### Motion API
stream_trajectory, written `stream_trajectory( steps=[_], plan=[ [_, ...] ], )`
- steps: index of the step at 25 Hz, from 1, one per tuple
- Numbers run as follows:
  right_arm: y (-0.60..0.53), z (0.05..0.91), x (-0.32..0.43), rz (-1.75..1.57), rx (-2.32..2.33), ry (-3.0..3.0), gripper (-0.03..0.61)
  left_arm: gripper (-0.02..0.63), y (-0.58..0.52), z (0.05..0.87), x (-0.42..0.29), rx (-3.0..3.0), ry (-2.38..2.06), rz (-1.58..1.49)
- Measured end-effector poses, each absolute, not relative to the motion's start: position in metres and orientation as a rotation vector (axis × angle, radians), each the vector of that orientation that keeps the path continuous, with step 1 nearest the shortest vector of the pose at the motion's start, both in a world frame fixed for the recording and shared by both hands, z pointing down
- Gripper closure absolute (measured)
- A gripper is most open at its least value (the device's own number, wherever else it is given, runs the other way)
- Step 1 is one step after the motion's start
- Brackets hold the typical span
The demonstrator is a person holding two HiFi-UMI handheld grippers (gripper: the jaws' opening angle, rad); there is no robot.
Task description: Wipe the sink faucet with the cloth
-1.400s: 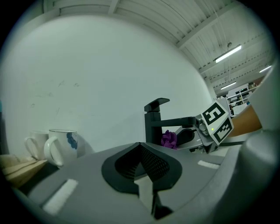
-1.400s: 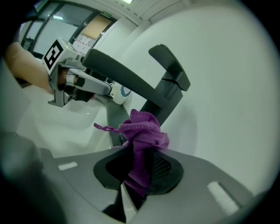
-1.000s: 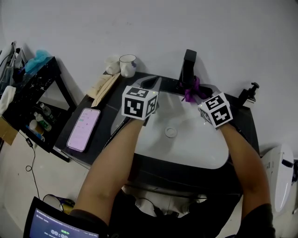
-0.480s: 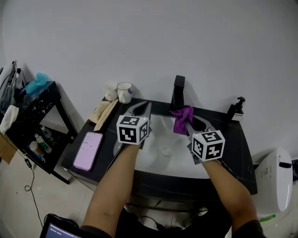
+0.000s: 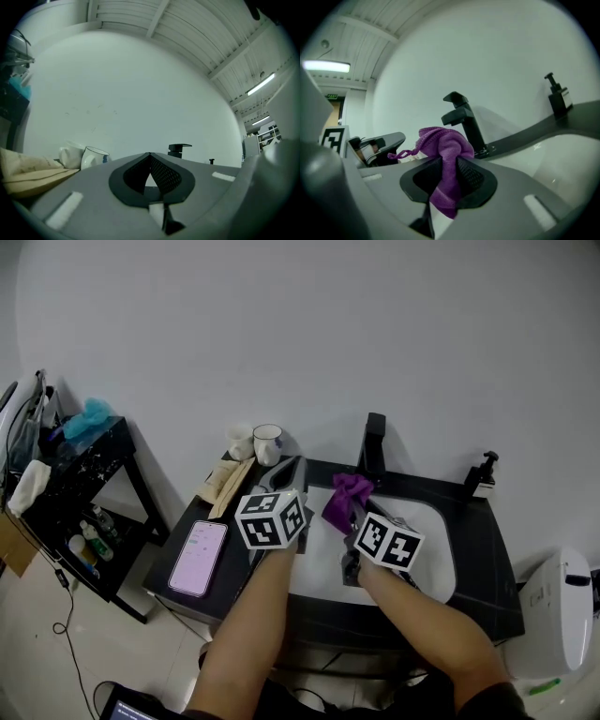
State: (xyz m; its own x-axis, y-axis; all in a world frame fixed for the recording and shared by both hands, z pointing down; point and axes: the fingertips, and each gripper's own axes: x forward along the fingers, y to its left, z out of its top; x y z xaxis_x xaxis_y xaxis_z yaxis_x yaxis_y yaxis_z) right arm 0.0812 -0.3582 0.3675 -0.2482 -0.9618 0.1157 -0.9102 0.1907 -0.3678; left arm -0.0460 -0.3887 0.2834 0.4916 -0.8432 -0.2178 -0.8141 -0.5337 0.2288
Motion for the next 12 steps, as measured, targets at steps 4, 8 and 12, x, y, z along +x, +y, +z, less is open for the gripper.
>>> stream_trajectory(
  steps=[4,8,12],
  plan=[
    [-0.386,0.362,0.072,-0.625,-1.818,2.105,0.494,0.597,-0.384,0.278,-0.056,2.607,-1.513,-0.512],
    [-0.417,0.336,0.065,-0.608,-1.758,1.955,0.494,0.597,-0.383,0.276,-0.066,2.601,-1.595,-0.51],
    [-0.437,0.309,0.062,-0.579,-1.703,1.831,0.494,0.597,-0.379,0.265,-0.079,2.591,-1.667,-0.56]
  ],
)
